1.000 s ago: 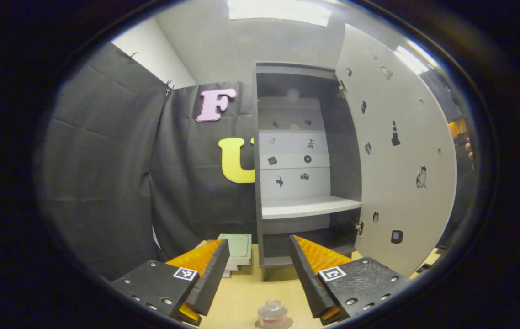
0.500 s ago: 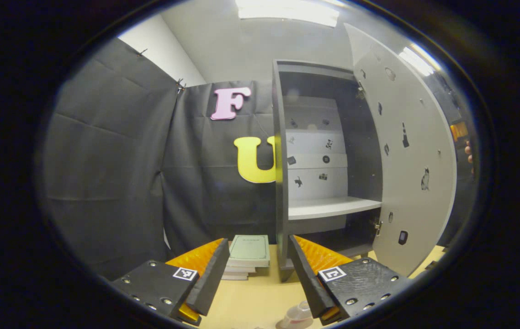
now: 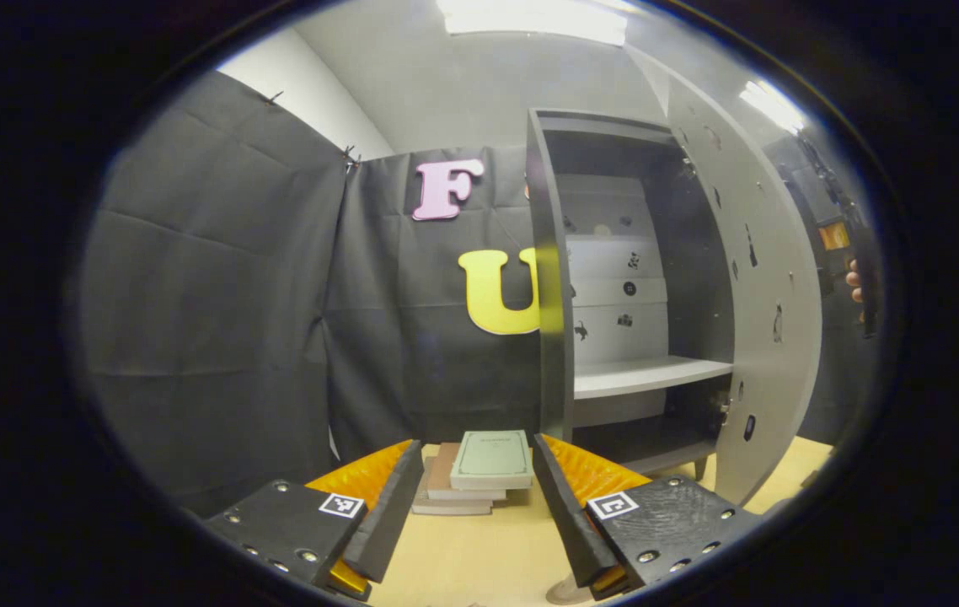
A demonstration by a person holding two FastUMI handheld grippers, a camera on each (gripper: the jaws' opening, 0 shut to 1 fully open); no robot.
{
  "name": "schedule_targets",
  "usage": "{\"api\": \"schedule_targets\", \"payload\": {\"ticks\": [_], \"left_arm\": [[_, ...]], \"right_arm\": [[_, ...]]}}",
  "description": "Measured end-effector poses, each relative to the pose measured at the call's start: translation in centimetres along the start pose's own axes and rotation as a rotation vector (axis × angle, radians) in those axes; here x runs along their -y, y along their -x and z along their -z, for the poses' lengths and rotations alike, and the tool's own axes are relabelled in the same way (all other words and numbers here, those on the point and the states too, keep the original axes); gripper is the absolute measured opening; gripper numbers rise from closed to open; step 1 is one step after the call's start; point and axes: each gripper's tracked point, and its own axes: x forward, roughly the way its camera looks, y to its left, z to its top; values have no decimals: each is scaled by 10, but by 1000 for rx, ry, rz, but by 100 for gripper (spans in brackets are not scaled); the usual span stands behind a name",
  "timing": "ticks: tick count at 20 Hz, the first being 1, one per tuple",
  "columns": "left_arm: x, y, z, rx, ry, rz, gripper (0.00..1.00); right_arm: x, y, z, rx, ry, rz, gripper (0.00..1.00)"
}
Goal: Open the cabinet door with the right hand, grasp the bottle in the cabinet with the left hand and place it on the coaster, then close the cabinet door with the right hand.
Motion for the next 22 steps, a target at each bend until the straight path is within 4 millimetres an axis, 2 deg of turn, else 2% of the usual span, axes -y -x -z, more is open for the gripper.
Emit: {"api": "schedule_targets", "payload": {"ticks": [3, 4, 7, 11, 14, 18, 22], "left_arm": [[-14, 0, 4, -7, 3, -17, 78], [-19, 1, 6, -10, 5, -22, 81], [-31, 1, 13, -21, 12, -38, 78], [-49, 2, 20, -42, 2, -56, 78], [-61, 2, 26, -52, 2, -71, 78], [-69, -3, 31, -64, 11, -76, 78], [-69, -12, 33, -67, 3, -65, 78]], "right_arm": [[-8, -6, 4, -10, -4, -25, 97], [-10, -15, 7, -12, 6, -24, 98], [-14, -41, 12, -11, 38, -3, 98], [-23, -56, 20, -9, 85, 66, 98], [-31, -74, 15, 14, 110, 88, 98], [-22, -101, 12, 25, 123, 115, 98], [-24, -119, 15, 29, 94, 137, 98]]}}
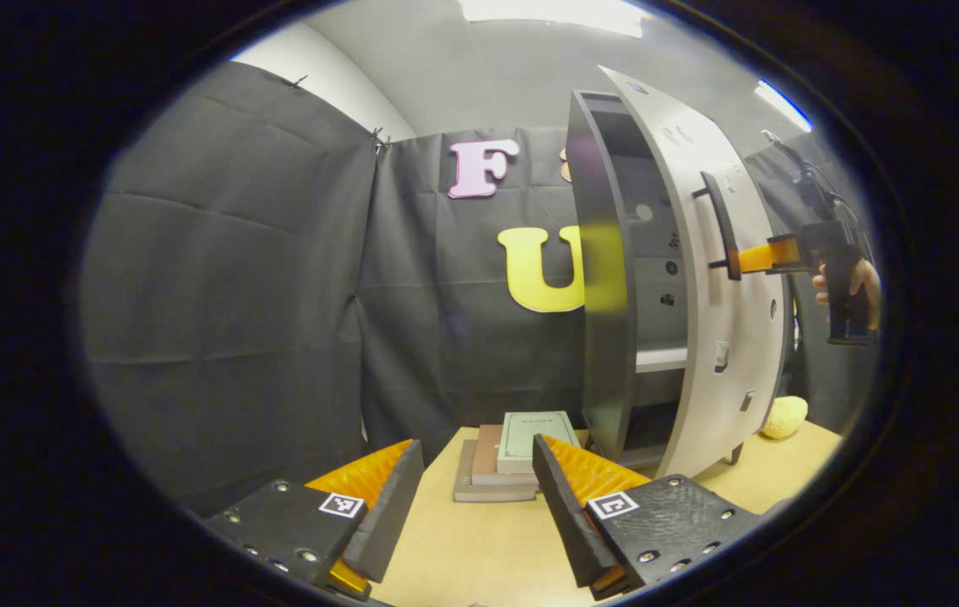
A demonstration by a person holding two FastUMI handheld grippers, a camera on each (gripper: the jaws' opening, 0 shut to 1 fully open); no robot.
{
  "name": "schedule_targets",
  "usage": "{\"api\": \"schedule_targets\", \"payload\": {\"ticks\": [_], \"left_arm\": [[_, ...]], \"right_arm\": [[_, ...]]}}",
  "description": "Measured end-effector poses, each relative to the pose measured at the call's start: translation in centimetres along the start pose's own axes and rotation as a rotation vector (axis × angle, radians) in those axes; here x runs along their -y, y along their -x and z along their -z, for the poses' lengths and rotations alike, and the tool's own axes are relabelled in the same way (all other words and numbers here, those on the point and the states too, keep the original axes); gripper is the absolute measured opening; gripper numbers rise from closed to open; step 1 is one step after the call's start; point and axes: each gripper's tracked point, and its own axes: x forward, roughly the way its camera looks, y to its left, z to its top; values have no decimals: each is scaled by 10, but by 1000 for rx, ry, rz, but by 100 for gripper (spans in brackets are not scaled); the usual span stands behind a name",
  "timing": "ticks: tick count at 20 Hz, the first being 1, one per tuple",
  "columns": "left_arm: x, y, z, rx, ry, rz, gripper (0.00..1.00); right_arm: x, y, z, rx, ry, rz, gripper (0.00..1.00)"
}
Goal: Open the cabinet door with the right hand, grasp the bottle in the cabinet with the left hand and place it on the coaster, then close the cabinet door with the right hand.
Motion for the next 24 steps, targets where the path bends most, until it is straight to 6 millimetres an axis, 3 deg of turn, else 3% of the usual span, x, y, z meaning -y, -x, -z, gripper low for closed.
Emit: {"api": "schedule_targets", "payload": {"ticks": [6, 11, 15, 16, 17, 24], "left_arm": [[8, -14, 1, -10, 19, 28, 78], [35, -19, -20, -4, -4, 63, 79], [73, -10, -53, 30, -46, 82, 78], [83, -6, -59, 36, -51, 86, 78], [95, -3, -66, 43, -51, 91, 79], [172, 31, -99, 71, -33, 127, 78]], "right_arm": [[-1, -23, 2, 12, -35, 48, 98], [1, -11, -2, 6, -21, 46, 98], [28, 40, -8, 14, -13, 46, 98], [37, 54, -9, 17, -10, 46, 93], [48, 70, -11, 19, -5, 52, 98], [138, 167, -15, 51, -5, 108, 98]]}}
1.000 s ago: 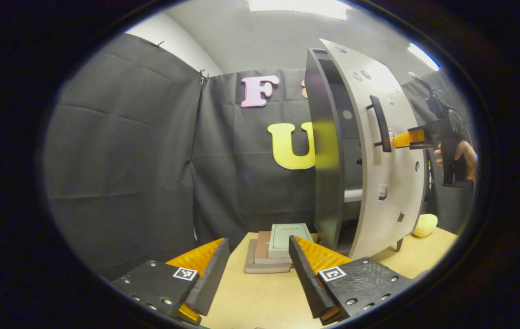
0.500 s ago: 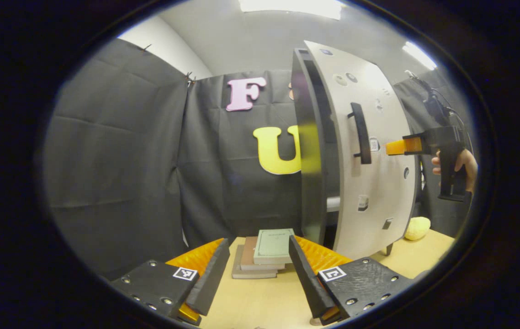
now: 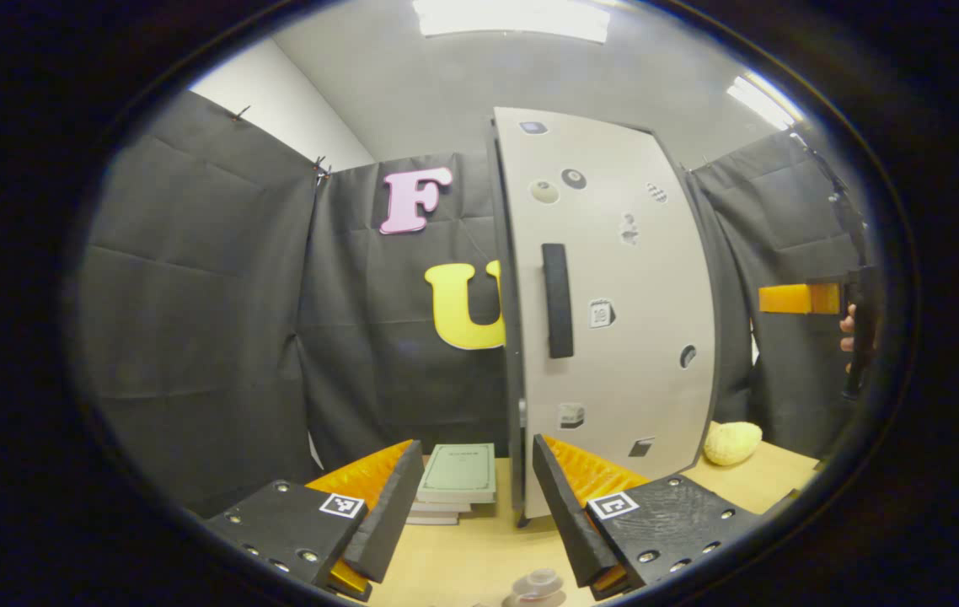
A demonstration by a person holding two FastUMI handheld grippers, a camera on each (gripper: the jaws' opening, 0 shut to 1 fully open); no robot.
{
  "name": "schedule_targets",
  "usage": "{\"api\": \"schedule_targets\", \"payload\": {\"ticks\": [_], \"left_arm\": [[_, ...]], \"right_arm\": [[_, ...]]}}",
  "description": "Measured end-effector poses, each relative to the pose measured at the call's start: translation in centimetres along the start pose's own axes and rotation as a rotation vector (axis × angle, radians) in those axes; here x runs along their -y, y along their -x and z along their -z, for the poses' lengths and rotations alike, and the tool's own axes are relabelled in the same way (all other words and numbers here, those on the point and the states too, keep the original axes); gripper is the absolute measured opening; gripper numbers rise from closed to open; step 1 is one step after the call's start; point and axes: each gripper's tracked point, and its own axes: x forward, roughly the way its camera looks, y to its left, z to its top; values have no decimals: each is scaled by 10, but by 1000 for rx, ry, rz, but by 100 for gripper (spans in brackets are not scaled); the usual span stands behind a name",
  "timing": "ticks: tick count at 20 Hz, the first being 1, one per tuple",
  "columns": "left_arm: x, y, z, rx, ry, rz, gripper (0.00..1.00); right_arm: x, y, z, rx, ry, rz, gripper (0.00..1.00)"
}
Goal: Open the cabinet door with the right hand, grasp the bottle in the cabinet with the left hand and place it on the coaster, then close the cabinet door with the right hand.
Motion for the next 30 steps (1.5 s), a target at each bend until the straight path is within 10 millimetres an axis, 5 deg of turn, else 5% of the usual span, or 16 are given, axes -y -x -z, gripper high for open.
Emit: {"api": "schedule_targets", "payload": {"ticks": [5, 11, 18, 30], "left_arm": [[50, 31, -17, 17, -33, 2, 78], [88, 55, -18, 19, -35, 11, 78], [85, 61, -8, -7, -60, 47, 81], [58, 73, -10, 17, -58, 63, 81]], "right_arm": [[63, 45, 4, -1, -3, 31, 98], [102, 84, 28, -21, 16, 50, 98], [78, 100, 55, -43, -23, 39, 98], [51, 102, 42, 4, 5, 79, 98]]}}
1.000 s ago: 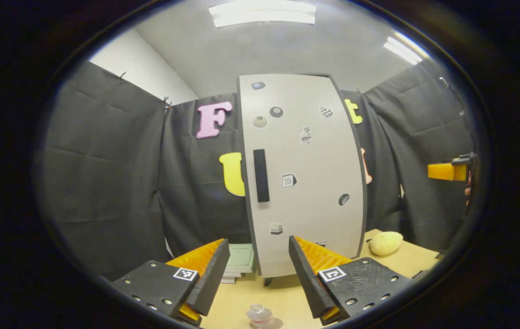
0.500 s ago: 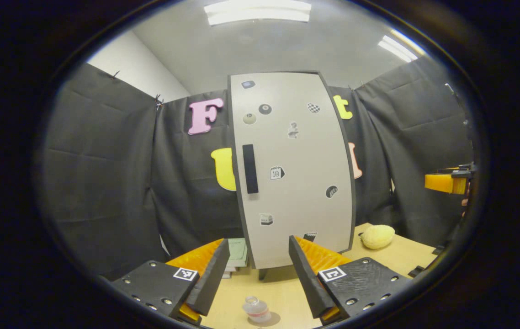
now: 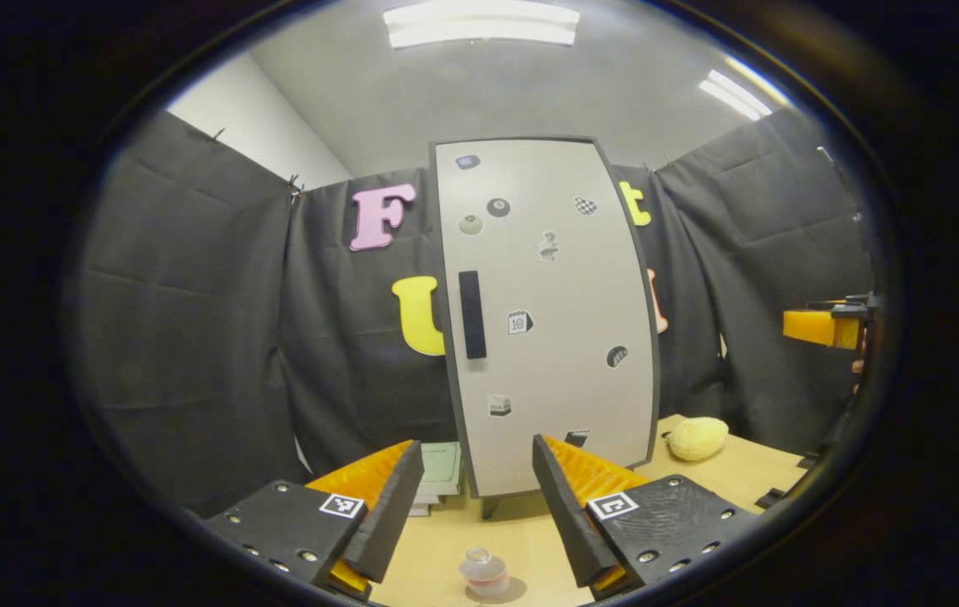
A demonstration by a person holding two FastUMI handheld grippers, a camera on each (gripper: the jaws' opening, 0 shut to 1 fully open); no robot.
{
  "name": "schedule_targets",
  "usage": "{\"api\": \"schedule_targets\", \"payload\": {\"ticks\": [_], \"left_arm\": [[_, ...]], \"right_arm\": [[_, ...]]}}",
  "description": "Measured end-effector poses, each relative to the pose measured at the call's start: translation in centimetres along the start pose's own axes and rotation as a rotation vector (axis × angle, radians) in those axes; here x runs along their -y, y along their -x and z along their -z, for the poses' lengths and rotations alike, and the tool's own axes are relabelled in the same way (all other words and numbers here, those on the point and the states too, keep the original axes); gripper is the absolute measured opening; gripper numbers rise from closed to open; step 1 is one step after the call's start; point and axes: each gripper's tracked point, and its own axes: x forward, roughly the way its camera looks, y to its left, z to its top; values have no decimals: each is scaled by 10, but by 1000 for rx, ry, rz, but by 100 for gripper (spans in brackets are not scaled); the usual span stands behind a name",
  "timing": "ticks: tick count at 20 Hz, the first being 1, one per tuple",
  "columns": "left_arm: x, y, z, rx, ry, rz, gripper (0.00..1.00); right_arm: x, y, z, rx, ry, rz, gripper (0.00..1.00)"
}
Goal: Open the cabinet door with the right hand, grasp the bottle in the cabinet with the left hand and place it on the coaster, then close the cabinet door with the right hand.
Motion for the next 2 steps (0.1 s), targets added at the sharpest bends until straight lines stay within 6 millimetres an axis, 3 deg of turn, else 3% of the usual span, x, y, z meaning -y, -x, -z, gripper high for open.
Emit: {"api": "schedule_targets", "payload": {"ticks": [2], "left_arm": [[-2, 1, -2, 7, -3, 4, 81]], "right_arm": [[-4, 3, -1, -1, -1, 1, 98]]}}
